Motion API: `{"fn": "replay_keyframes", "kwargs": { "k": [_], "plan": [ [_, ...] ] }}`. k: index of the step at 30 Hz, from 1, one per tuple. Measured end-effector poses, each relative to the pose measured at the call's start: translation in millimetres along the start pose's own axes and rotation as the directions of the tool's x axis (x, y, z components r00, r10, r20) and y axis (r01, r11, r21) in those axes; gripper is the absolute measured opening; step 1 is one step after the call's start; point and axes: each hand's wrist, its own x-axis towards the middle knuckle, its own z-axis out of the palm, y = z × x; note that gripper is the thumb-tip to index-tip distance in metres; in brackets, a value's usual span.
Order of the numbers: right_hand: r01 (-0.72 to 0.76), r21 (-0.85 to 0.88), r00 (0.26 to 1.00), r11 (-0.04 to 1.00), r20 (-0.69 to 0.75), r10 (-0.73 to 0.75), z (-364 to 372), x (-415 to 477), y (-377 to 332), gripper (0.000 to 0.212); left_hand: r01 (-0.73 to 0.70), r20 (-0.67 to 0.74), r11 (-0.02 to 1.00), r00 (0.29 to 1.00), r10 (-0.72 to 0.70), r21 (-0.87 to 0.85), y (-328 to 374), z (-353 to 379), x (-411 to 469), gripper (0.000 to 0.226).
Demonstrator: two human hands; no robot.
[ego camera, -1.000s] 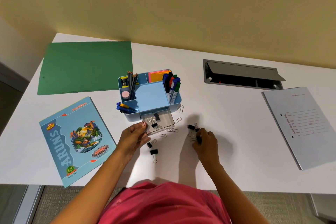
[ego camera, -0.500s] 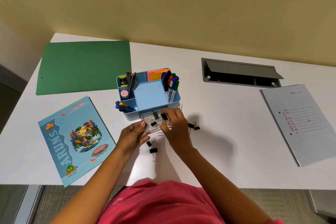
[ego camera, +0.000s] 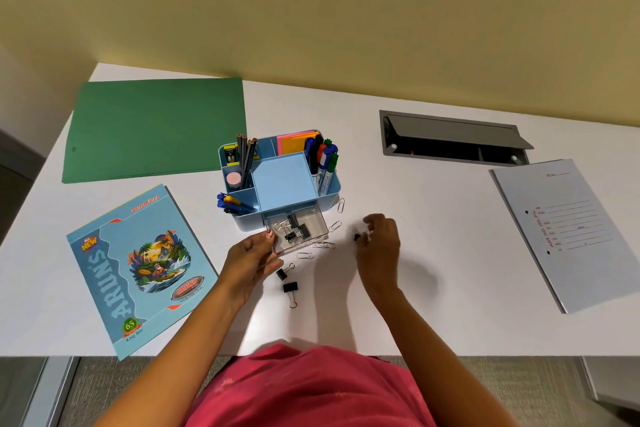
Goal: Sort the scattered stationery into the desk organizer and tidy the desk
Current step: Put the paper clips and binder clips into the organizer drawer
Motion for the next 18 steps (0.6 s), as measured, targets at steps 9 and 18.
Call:
{"fn": "replay_keyframes", "kwargs": {
  "k": [9, 18],
  "plan": [
    [-0.204, -0.109, 0.978, 0.973, 0.028, 0.208, 9, 2, 44, 0.020, -0.009, -0.005, 1.000, 1.000, 0.009, -0.001, 0, 1, 0, 0.031],
    [-0.234, -0.113, 0.972, 0.966, -0.008, 0.235, 5, -6, 42, 0.005, -0.015, -0.015, 1.000, 1.000, 0.015, 0.012, -1, 2, 0, 0.030]
  ]
}}
